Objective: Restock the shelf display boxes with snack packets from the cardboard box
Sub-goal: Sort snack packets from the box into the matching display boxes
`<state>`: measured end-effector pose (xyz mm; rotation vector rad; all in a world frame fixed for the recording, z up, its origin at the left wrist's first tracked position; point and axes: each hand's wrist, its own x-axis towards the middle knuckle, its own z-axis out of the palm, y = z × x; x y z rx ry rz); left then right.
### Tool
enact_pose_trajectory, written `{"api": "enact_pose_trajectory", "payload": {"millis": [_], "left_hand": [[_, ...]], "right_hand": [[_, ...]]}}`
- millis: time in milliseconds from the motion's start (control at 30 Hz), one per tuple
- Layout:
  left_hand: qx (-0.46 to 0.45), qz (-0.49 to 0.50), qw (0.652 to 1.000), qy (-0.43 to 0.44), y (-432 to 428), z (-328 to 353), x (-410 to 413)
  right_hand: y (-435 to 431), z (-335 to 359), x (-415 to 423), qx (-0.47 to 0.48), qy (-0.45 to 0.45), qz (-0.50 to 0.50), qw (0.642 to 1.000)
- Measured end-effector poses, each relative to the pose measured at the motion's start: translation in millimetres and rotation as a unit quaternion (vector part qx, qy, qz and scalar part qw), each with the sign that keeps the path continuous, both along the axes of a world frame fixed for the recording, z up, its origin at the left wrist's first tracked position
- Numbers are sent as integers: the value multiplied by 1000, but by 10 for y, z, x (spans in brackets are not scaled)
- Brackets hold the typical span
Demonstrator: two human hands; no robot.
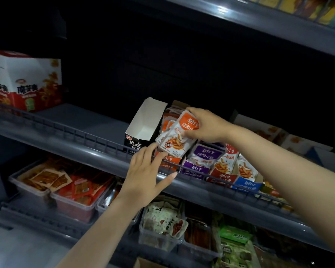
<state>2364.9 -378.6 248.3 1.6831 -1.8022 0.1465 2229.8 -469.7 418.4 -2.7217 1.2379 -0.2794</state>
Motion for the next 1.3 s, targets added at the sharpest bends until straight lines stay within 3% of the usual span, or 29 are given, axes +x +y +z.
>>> {"api": "enact_pose_trajectory", "payload": {"millis": [333,600,767,933,1033,1200,1300], "left_hand": [[6,-29,999,44,-34,39,49],[-40,-44,997,50,-104,19,43],[-31,-29,998,41,-87,-45,0],[-31,-22,999,25,-68,-7,-60],[-37,-24,999,28,-53,19,-74],[-35,-25,999,28,-46,37,-72],[-34,-29,999,31,-62,31,-73]], "right_hand": [[-7,89,93,-2,38,0,999],[-38,22,14,13,3,12,1000],[-11,-63,34,-41,57,10,997],[17,-162,149,-76,169,-15,983],[0,-186,184,-65,172,-22,983],[91,-153,183,-184,158,-41,969],[133,-275,213,-91,192,-55,976]]}}
